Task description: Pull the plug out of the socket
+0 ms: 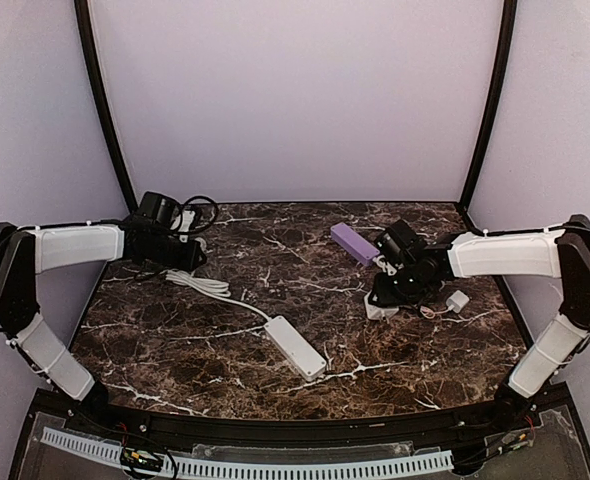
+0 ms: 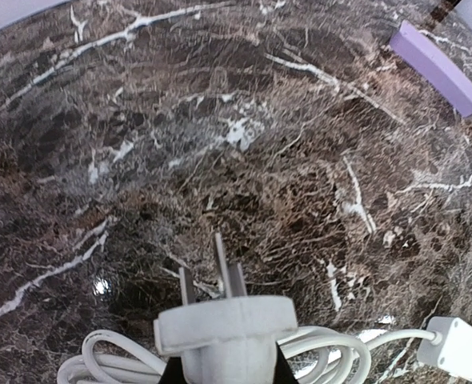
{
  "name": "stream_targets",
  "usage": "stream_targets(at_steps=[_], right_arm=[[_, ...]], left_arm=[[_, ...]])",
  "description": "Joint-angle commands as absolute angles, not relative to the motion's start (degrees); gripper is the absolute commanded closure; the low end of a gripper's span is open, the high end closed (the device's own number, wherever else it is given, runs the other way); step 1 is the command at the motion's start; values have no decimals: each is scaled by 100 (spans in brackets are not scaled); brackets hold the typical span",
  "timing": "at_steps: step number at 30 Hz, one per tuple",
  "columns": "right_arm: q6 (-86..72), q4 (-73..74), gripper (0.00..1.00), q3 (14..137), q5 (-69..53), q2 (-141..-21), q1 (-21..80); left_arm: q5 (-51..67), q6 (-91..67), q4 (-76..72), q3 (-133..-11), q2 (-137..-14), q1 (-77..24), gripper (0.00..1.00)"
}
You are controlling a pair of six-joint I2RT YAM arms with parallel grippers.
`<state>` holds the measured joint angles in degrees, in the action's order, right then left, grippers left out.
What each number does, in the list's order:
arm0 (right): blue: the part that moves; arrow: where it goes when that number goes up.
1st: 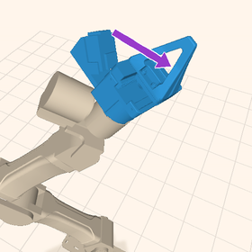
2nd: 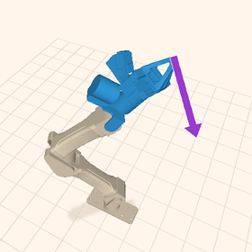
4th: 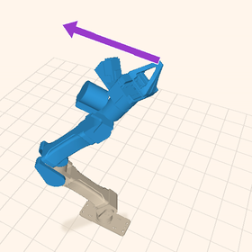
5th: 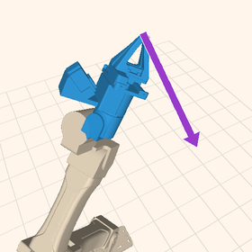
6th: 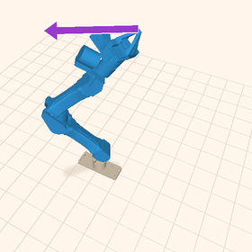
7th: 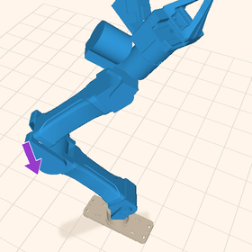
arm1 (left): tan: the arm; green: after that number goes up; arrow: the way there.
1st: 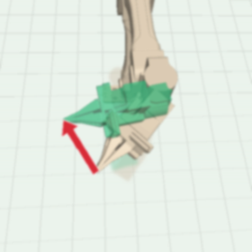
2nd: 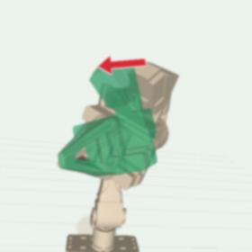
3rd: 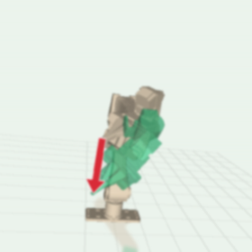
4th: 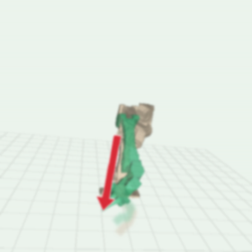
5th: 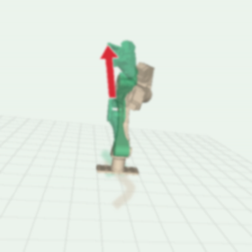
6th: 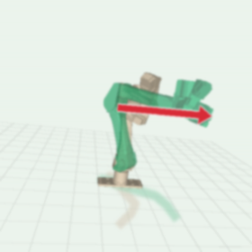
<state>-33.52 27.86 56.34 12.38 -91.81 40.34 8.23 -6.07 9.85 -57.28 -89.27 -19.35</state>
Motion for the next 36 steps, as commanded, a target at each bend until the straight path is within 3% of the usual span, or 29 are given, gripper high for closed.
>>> stream_targets(at_steps=[1, 10, 15, 26, 36], right_arm=[[-3329, 2540, 67, 5525, 1226, -9183, 4017], [-3338, 2509, 27, 5493, 1252, -9041, 4016], [-3332, 2436, 14, 5450, 1226, -8921, 4017], [-3218, 2304, 1, 5388, 1125, -8582, 4017], [-2548, 1867, 1, 5508, 838, -8328, 3730]], left_arm=[[706, -709, 1335, -6035, -9232, -1916, 99], [702, -706, 1764, -6304, -9803, -1833, 82], [675, -723, 1810, -6357, -9932, -1822, 59], [780, -877, 1600, -6204, -9790, -1802, 16], [288, -739, 1013, -5718, -8497, -1645, 0]])
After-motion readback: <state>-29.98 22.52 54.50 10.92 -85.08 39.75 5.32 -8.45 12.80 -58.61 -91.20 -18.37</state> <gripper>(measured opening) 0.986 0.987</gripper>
